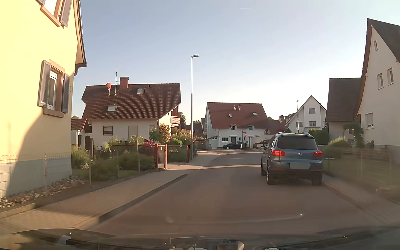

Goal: Follow the waypoints while adhering to traffic rules and regulations

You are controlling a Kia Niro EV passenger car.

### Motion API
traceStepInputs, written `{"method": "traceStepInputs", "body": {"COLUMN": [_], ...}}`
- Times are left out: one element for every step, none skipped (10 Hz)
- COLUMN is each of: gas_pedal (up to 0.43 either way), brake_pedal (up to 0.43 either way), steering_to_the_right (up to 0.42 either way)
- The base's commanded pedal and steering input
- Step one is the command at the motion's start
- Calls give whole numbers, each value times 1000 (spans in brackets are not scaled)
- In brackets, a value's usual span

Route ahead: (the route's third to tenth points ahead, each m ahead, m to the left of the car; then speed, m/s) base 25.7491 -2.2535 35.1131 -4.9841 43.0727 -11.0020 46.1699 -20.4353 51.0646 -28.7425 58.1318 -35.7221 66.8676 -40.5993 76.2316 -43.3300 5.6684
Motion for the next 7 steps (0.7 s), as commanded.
{"method": "traceStepInputs", "body": {"gas_pedal": [79, 79, 79, 79, 79, 79, 79], "brake_pedal": [0, 0, 0, 0, 0, 0, 0], "steering_to_the_right": [-10, -6, -3, 4, 10, 12, 16]}}
